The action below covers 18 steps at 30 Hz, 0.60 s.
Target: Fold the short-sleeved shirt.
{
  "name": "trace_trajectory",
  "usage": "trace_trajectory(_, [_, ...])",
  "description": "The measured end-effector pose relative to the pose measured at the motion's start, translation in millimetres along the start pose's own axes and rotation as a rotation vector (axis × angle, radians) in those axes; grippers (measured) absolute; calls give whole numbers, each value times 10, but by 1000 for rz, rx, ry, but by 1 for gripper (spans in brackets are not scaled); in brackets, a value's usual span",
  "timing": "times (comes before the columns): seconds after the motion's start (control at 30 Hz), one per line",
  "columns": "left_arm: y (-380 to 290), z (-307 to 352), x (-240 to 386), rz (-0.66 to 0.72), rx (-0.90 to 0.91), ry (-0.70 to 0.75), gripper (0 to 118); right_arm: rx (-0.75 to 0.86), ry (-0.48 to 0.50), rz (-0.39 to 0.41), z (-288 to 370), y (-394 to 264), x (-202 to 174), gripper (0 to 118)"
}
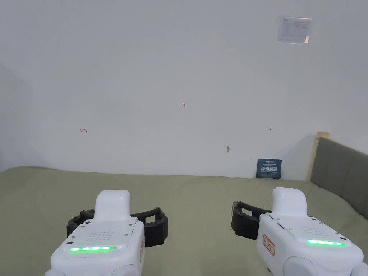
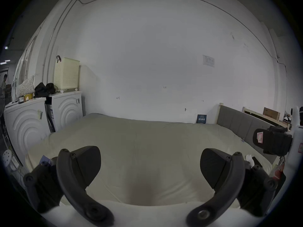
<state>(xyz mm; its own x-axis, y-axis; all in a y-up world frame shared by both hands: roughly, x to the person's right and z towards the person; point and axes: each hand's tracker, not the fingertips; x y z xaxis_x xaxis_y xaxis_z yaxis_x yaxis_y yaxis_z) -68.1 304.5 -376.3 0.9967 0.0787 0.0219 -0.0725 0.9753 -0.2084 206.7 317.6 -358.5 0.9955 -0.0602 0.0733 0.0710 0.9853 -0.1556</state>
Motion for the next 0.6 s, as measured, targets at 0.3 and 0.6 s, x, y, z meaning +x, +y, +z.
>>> trace_trajectory(0.3, [-31,-13,6,-9,-15,0,118,-38,-23,-57,-55,69,45,105])
trace_trajectory(0.6, [12,3,21,-19,-3,-3,118,-32,-76,-8,-88,73,2,105])
